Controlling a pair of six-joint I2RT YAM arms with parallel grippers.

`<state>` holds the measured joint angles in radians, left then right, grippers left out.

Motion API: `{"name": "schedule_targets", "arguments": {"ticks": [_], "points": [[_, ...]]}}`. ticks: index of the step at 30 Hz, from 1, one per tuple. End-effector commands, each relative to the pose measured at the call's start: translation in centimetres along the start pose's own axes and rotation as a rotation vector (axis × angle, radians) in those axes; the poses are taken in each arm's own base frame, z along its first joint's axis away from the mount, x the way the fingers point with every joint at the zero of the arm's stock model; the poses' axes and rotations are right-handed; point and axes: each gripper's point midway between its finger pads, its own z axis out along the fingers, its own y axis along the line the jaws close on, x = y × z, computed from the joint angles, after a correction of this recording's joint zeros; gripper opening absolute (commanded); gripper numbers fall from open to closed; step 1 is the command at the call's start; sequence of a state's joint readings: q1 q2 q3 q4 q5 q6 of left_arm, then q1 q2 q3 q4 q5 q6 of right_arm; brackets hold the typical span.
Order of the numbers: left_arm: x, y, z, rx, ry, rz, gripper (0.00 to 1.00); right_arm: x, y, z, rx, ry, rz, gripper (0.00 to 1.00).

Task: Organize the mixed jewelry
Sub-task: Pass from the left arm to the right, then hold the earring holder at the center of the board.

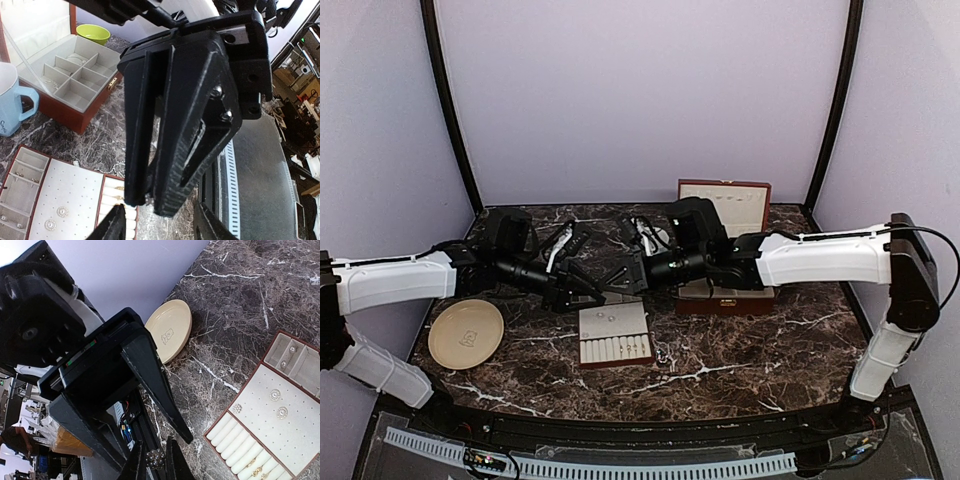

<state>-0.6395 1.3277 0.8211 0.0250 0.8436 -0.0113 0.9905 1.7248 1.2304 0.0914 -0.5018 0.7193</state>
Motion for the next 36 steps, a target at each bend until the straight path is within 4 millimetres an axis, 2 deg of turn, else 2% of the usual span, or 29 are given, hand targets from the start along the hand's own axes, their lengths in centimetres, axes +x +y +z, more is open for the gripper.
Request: {"name": "schedule_targets", "arguments": {"ticks": [1,7,11,14,17,19,23,26,27,28,29,30,31,32,33,36], "points": [[-0.8,-0.4,-0.1,0.003,-0.006,0.015,0.53,-0.8,0.4,-0.8,0.015,-0.056,-0.027,0.10],[-0.9,-0.3,-0.5,-0.024,-0.013,0.056,0.56,-1.9,-0.3,-1.8,0.059,-0.104,-0.025,0.10],[-1.5,0.1,-1.7,-0.114,-0.040,0.109,0.53,-1.9,-1.0,-2.4,0.104,-0.109,-0.054,0.11],[-2.6,2.1,-4.1,-0.280,-0.069,0.122,0.50,-1.3,-1.6,-2.7,0.173,-0.098,-0.103,0.11],[-3.6,3.6,-6.7,-0.415,-0.124,0.097,0.48,-0.4,-3.3,-2.7,0.258,-0.065,-0.111,0.11],[-3.6,5.0,-7.9,-0.499,-0.147,0.051,0.49,0.1,-3.8,-2.5,0.278,-0.052,-0.117,0.11],[-1.5,7.6,-8.1,-0.599,-0.092,-0.088,0.50,0.9,-3.8,-1.3,0.285,-0.028,-0.148,0.11],[0.0,8.3,-7.6,-0.602,-0.069,-0.222,0.50,1.6,-4.2,-0.1,0.304,0.000,-0.169,0.11],[0.2,8.2,-7.5,-0.592,-0.080,-0.251,0.49,1.8,-4.4,0.3,0.310,0.008,-0.173,0.11],[1.4,8.3,-7.1,-0.583,-0.084,-0.324,0.50,2.0,-4.6,0.7,0.314,0.016,-0.174,0.11],[0.9,8.0,-6.9,-0.553,-0.125,-0.328,0.49,2.2,-4.8,1.1,0.316,0.024,-0.174,0.11],[2.8,8.1,-6.4,-0.538,-0.122,-0.407,0.49,2.4,-4.9,1.5,0.315,0.030,-0.175,0.11],[2.2,7.8,-6.0,-0.496,-0.169,-0.402,0.49,2.5,-5.0,1.9,0.314,0.034,-0.175,0.11],[4.1,7.9,-5.6,-0.482,-0.163,-0.474,0.50,2.7,-5.1,2.2,0.311,0.040,-0.176,0.11],[4.0,7.6,-5.1,-0.437,-0.185,-0.475,0.50,2.8,-5.2,2.6,0.308,0.042,-0.176,0.11],[6.4,7.1,-3.5,-0.353,-0.138,-0.533,0.47,2.9,-5.5,3.4,0.303,0.050,-0.176,0.11]]}}
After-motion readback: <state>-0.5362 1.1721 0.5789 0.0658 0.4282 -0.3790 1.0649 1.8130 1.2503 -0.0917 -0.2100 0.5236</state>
